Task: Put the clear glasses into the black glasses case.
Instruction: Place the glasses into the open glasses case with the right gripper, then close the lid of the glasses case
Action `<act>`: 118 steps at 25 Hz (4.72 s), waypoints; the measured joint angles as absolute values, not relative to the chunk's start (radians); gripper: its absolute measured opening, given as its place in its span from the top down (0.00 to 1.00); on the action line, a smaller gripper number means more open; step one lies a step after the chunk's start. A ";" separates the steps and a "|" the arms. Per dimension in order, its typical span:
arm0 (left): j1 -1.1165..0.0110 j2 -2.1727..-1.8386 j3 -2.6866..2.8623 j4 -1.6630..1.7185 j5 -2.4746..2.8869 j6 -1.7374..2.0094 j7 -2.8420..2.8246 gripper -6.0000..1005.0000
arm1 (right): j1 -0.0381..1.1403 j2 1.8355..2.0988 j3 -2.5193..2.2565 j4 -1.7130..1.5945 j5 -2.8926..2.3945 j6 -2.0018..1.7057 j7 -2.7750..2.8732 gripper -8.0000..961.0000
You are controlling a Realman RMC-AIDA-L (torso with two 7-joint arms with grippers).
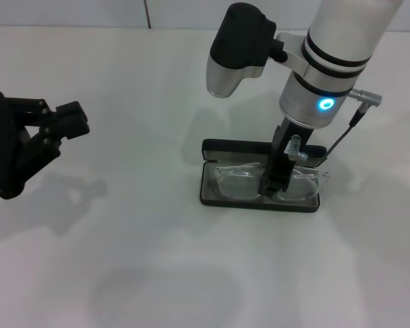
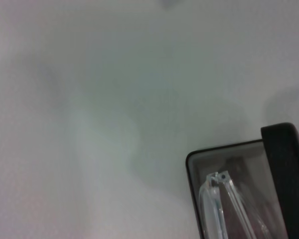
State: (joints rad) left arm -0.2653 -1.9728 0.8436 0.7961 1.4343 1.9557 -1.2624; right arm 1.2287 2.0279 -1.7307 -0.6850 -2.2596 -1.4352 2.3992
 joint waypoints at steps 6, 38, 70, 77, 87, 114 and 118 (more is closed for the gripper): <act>-0.265 -1.973 0.844 0.796 1.434 1.956 -1.262 0.92 | 1.229 2.028 -1.732 -0.684 -2.260 -1.440 2.399 0.86; -0.259 -1.975 0.844 0.795 1.435 1.958 -1.262 0.92 | 1.191 2.028 -1.724 -0.823 -2.294 -1.486 2.453 0.80; -0.509 -2.035 0.852 0.742 1.570 1.811 -1.365 0.88 | 0.388 2.021 -0.895 -1.582 -1.784 -1.679 2.137 0.76; -0.716 -2.068 0.851 0.604 1.776 1.598 -1.444 0.84 | 0.313 2.011 -0.560 -1.157 -1.533 -1.743 1.880 0.75; -0.866 -2.092 0.916 0.450 1.923 1.379 -1.521 0.83 | 0.317 1.977 -0.500 -0.866 -1.536 -1.770 1.729 0.74; -0.874 -2.101 0.984 0.373 1.914 1.249 -1.508 0.84 | 0.329 1.970 -0.495 -0.806 -1.536 -1.762 1.718 0.71; -0.879 -2.102 1.004 0.361 1.914 1.232 -1.506 0.84 | 0.330 1.970 -0.495 -0.797 -1.535 -1.761 1.715 0.70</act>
State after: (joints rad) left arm -0.8789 -2.1025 1.0036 0.3609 1.9144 1.2320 -1.5064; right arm 0.3297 1.9696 -0.4954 -0.7967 -1.5355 -1.7612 1.7153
